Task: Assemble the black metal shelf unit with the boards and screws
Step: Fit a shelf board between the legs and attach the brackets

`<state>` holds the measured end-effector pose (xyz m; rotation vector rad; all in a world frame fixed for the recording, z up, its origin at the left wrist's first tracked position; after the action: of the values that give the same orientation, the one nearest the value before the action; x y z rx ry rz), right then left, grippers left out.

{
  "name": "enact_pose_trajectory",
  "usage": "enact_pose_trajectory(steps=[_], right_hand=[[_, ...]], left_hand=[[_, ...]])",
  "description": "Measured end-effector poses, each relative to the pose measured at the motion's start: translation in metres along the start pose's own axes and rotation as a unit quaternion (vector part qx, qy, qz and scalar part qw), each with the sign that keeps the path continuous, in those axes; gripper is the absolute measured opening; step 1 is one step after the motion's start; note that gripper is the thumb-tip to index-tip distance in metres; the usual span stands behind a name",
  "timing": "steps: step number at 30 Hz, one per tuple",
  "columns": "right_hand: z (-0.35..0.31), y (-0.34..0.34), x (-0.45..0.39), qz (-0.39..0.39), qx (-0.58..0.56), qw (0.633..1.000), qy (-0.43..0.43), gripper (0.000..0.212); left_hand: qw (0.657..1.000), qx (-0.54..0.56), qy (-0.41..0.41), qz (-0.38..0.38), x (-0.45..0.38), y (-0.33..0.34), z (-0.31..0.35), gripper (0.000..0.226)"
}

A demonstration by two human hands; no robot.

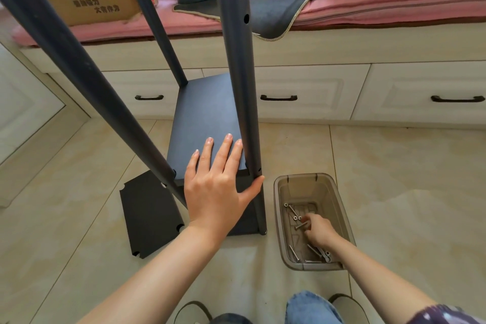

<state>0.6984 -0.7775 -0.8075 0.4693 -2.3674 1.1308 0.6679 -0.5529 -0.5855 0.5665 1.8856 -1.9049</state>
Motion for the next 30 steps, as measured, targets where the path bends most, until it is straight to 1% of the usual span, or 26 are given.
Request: enact_pose_trajectory(steps=[3, 6, 7, 10, 13, 19, 22, 24, 27, 30], right_hand=[[-0.002, 0.007, -0.006, -0.023, 0.017, 1.0, -0.012, 0.038], [0.0, 0.013, -0.011, -0.021, 0.031, 0.999, -0.003, 0.034], [0.0, 0.014, -0.013, -0.018, 0.035, 0.999, -0.002, 0.031], [-0.002, 0.015, -0.015, -0.031, 0.069, 0.997, -0.009, 0.013], [-0.005, 0.016, -0.015, -0.035, 0.1, 0.994, -0.019, 0.013], [-0.007, 0.017, -0.013, -0.018, 0.124, 0.991, -0.047, 0.012], [-0.011, 0.01, -0.007, 0.003, 0.106, 0.992, -0.062, 0.015], [-0.014, 0.001, 0.003, 0.019, 0.079, 0.994, -0.071, 0.013], [-0.026, -0.017, 0.028, 0.042, 0.017, 0.995, -0.089, 0.009], [-0.048, -0.039, 0.064, 0.084, -0.047, 0.987, -0.131, 0.008]], left_hand=[[1.0, -0.006, 0.0, 0.002, 0.0, 0.001, -0.001, 0.07], [1.0, -0.007, 0.0, 0.007, 0.001, 0.002, -0.001, 0.07], [1.0, -0.008, 0.001, 0.009, 0.001, 0.002, -0.001, 0.069], [1.0, -0.009, 0.001, 0.012, 0.001, 0.003, 0.0, 0.069], [1.0, -0.007, 0.001, 0.013, 0.001, 0.002, -0.001, 0.068], [1.0, -0.008, 0.001, 0.012, 0.001, 0.003, -0.001, 0.068], [1.0, -0.007, 0.004, 0.01, 0.001, 0.003, -0.002, 0.069], [1.0, -0.008, 0.005, 0.008, 0.001, 0.003, -0.002, 0.07], [1.0, -0.002, 0.001, 0.008, 0.001, 0.001, -0.002, 0.071], [1.0, 0.003, -0.003, 0.007, 0.001, 0.0, -0.001, 0.071]])
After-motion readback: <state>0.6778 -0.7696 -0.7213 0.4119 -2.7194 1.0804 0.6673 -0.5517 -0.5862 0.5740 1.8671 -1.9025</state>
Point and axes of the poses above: each hand's wrist, its own x-axis away from the middle knuckle, its own y-axis out of the palm, z = x × y, the point moved 3 cm from there along -x, towards the middle knuckle, and after that the axes turned 4 degrees about -y, right-handed, at the moved point
